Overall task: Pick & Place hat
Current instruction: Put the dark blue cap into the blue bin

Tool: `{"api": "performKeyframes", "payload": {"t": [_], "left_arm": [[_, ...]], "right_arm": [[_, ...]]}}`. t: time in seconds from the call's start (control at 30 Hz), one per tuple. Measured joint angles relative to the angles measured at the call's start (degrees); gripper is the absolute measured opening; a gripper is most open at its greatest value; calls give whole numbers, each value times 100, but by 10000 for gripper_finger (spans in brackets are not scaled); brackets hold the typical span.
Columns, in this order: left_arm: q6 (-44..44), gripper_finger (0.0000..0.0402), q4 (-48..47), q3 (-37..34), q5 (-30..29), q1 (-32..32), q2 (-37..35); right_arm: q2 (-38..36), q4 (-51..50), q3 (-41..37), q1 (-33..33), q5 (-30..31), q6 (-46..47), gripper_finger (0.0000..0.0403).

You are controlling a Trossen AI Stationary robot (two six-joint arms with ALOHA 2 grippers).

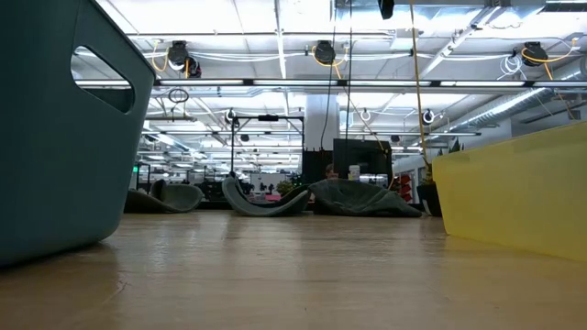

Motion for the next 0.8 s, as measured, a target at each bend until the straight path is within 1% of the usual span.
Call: {"api": "performKeyframes", "payload": {"t": [0.17, 0.37, 0.6, 0.8], "left_arm": [[189, 63, -2, 0, -232, -45, -260], [198, 99, -130, 0, -326, -49, -385], [508, 171, -134, 0, -451, -49, -386], [307, 235, -110, 0, -368, -49, -506]], "right_arm": [[0, 0, 0, 0, -5, 0, 6], [0, 0, 0, 0, -5, 1, 6], [0, 0, 0, 0, -4, 1, 6], [0, 1, 0, 0, -4, 2, 6]]}}
